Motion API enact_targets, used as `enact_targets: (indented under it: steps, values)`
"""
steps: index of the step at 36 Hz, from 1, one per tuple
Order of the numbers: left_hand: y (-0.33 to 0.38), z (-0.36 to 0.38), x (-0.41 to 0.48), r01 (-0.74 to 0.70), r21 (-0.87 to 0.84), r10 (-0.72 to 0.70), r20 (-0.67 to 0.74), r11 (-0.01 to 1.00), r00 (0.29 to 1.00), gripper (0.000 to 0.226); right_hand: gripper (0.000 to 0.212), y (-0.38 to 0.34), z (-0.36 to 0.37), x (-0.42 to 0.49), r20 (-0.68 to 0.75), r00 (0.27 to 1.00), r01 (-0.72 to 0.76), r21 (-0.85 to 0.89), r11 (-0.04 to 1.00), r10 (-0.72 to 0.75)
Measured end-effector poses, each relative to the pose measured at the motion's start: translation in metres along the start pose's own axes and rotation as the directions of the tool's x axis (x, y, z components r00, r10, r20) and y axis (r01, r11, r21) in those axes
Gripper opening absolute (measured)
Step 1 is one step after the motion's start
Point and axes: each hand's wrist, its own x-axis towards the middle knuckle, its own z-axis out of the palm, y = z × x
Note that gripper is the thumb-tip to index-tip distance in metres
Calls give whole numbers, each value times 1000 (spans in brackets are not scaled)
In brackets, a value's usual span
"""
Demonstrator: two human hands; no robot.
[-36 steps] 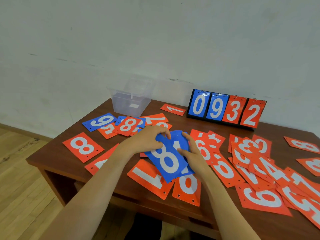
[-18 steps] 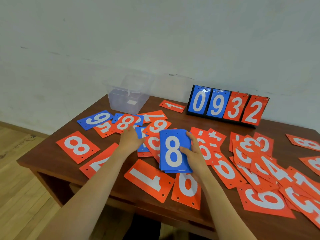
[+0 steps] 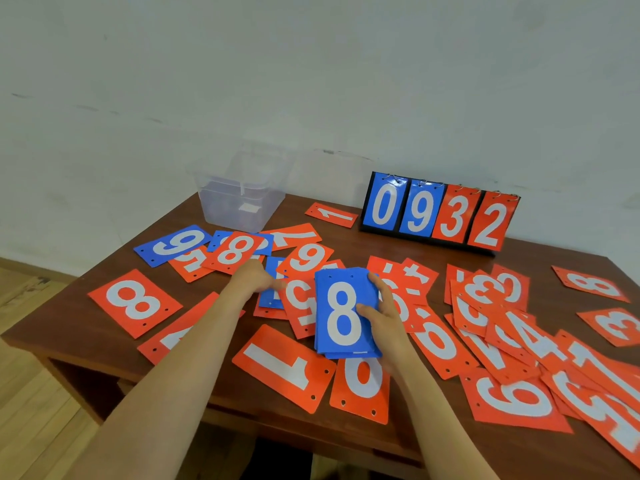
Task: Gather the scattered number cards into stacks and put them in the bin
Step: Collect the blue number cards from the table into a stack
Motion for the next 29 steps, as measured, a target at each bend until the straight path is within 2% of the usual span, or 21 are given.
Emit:
enact_targets:
  steps: [12,15,17,20,23,26,29]
  values:
    - [-7,7,10,36,-15,-38,-100,999,994,38,52,-1,-3,0,-31,1000,-5,8,1000,5]
    - [-5,10,7,12,21,-9,-115,1000,993,54,53,-1,-3,-1,-38,999,-5,15,1000,5]
    - [-1,12,5,8,116,0,-74,993,997,69,54,0,-3,-1,-47,999,-9,24,1000,10]
    - [6,13,0,-2,230,7,-23,973,1000,67,53,0,-4,-2,-51,999,-12,28,1000,13]
    - [11,11,-1,-9,198,13,-17,980,1000,65,52,0,-6,-4,-49,999,-14,35,999,15]
    - [9,7,1,-34,85,39,-55,996,998,61,50,-1,-10,-6,-49,999,-6,45,999,8]
    - [6,5,2,-112,-33,106,-135,993,985,39,50,-1,-13,-7,-58,998,-2,63,998,6]
